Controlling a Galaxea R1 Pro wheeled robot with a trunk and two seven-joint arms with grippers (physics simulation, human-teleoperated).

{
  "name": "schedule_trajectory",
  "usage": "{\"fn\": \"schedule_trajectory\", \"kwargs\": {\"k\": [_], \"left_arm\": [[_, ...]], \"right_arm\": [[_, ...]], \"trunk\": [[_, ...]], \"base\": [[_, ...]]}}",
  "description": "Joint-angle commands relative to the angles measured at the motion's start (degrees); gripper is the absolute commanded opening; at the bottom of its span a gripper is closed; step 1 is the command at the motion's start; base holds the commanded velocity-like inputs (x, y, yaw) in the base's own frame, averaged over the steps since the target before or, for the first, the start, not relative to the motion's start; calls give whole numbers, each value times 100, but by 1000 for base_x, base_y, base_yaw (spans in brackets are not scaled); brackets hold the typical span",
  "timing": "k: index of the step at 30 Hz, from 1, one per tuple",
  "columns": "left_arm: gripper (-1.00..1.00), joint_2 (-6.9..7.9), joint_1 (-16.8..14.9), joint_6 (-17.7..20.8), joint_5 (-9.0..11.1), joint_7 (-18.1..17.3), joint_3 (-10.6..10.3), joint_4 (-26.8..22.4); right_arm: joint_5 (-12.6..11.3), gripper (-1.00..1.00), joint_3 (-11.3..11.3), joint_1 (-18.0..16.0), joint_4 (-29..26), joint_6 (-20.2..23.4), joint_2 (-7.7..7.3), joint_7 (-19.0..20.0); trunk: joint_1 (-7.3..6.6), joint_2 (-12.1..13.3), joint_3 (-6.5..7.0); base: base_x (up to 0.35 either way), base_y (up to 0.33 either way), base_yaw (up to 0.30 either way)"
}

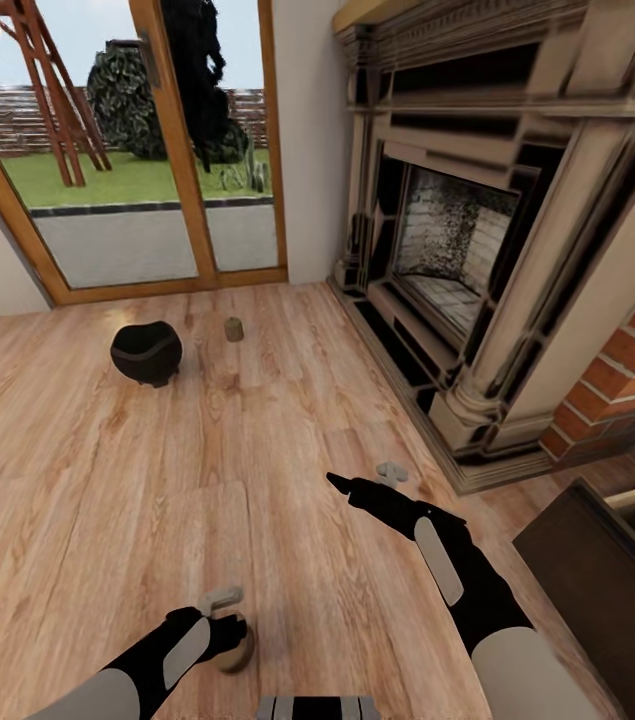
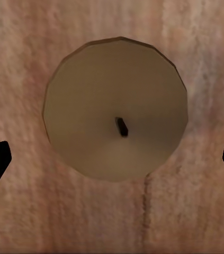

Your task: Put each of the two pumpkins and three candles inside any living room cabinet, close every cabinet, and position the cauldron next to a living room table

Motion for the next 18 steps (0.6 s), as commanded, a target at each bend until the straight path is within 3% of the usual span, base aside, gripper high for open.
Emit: {"fn": "schedule_trajectory", "kwargs": {"k": [1, 11, 18], "left_arm": [[100, -1, 0, -1, 0, 0, 0, -4], [100, 0, 0, -4, 0, 0, 0, -38], [100, 10, -5, -4, -31, 16, -9, -179]], "right_arm": [[-1, 100, 0, 0, 0, 0, 1, 0], [-2, 100, 0, 0, 0, 0, 7, 0], [-3, 100, 0, 0, 0, 0, 9, 0]], "trunk": [[2, -2, -23], [28, -15, -244], [28, -15, -244]], "base": [[0, 0, 0], [0, 0, 0], [0, 0, 0]]}}
